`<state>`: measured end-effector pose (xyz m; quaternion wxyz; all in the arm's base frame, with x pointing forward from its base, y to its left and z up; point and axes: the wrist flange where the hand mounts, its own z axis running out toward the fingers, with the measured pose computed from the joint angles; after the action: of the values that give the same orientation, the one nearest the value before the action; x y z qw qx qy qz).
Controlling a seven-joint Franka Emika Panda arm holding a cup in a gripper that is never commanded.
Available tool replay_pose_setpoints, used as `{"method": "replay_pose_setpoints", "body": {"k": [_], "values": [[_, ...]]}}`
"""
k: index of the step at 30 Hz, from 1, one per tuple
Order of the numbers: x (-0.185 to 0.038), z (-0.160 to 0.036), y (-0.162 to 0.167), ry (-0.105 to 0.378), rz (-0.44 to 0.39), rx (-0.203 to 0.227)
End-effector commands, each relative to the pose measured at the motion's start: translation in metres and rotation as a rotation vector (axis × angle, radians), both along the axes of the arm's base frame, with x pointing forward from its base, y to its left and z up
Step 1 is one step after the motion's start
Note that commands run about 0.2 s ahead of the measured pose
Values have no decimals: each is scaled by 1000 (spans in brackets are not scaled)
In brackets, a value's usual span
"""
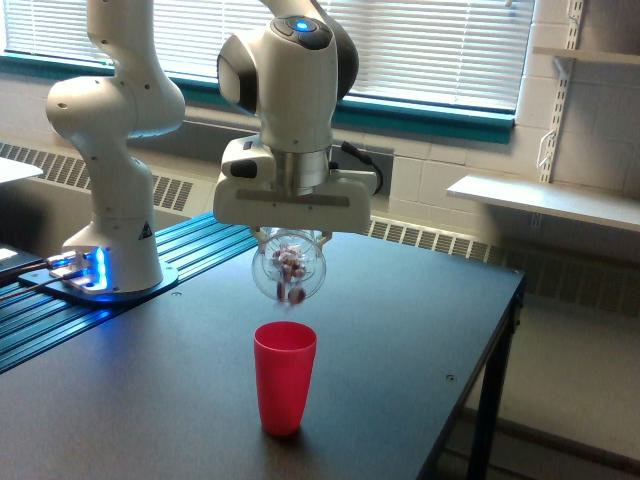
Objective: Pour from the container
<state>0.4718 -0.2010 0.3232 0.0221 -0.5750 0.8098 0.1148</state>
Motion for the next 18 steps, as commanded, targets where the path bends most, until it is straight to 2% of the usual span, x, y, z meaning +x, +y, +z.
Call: {"method": "replay_pose_setpoints", "body": {"k": [1, 18], "values": [[0, -1, -6, 4, -11, 8], [4, -3, 5, 8, -1, 24]]}}
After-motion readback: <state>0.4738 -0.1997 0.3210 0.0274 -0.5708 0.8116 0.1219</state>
